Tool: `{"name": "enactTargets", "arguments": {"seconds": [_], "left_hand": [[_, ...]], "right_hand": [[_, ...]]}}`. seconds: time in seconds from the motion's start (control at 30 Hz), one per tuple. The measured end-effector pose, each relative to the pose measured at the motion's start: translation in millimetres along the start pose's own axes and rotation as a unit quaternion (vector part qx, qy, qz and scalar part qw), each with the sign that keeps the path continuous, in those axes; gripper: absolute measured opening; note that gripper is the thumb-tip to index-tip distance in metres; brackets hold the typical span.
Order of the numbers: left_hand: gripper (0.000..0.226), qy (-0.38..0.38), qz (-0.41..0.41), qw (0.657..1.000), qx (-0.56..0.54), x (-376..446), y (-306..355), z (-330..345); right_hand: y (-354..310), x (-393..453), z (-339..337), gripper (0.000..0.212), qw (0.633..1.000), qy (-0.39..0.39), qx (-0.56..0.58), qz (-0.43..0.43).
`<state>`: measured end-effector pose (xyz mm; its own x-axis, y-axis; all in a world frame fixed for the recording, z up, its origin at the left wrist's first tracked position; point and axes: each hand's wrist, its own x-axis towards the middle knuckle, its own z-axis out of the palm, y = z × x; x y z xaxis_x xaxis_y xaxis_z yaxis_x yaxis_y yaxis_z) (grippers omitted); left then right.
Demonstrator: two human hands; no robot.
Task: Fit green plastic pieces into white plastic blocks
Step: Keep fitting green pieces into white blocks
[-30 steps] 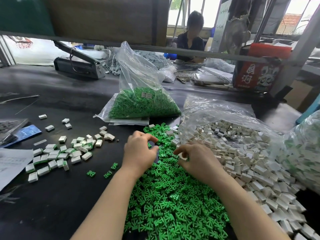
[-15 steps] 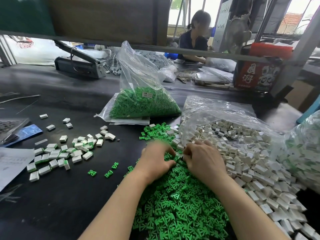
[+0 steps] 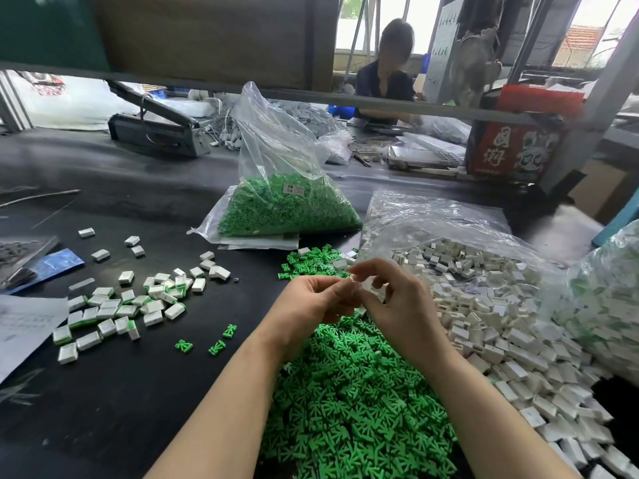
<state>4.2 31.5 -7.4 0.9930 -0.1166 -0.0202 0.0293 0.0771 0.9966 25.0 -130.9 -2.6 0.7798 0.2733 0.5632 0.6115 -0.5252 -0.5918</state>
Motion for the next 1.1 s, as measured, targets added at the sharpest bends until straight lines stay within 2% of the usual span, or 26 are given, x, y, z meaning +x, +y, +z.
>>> {"name": "enactTargets", "arguments": {"seconds": [0.07,0.13,0.2,0.27,0.33,0.43,0.7,0.8,0.9,0.97,1.03,1.1], "left_hand": [[0.027,0.01,0.002,0.999,-0.042,0,2,-2],[0.025,0.023,0.004,0.993,-0.112,2,4,-7],[0.024,0.019,0.003,0.983,-0.182,3,6,-12],[0.024,0.015,0.002,0.974,-0.225,3,7,-13],[0.027,0.018,0.0,0.968,-0.251,2,6,-12],[0.03,0.02,0.003,0.965,-0.262,3,6,-10],[0.027,0.018,0.02,0.964,-0.263,5,1,-8],[0.029,0.026,0.016,0.969,-0.246,5,0,-7],[0.046,0.047,0.013,0.977,-0.206,6,0,-5],[0.039,0.055,0.017,0.979,-0.197,6,-1,-3],[0.032,0.057,0.02,0.978,-0.199,5,-1,0],[0.03,0.059,0.019,0.978,-0.199,5,-2,4]], "right_hand": [[-1,2,-3,0.03,0.998,0.007,0.05,0.035],[1,4,-8,0.023,0.996,-0.013,0.045,0.072],[3,6,-12,0.016,0.985,-0.135,-0.02,0.103],[0,3,-9,0.015,0.947,-0.281,-0.077,0.134],[-2,2,-3,0.02,0.928,-0.323,-0.128,0.135],[-6,4,1,0.009,0.931,-0.289,-0.198,0.104],[-8,4,-8,0.006,0.916,-0.336,-0.203,0.084],[-9,6,-9,0.002,0.922,-0.319,-0.2,0.085],[-8,7,-10,0.004,0.95,-0.256,-0.126,0.125],[-8,7,-13,0.009,0.97,-0.176,-0.018,0.165],[-7,7,-18,0.01,0.972,-0.096,0.089,0.193],[-7,7,-21,0.01,0.956,-0.052,0.174,0.229]]}}
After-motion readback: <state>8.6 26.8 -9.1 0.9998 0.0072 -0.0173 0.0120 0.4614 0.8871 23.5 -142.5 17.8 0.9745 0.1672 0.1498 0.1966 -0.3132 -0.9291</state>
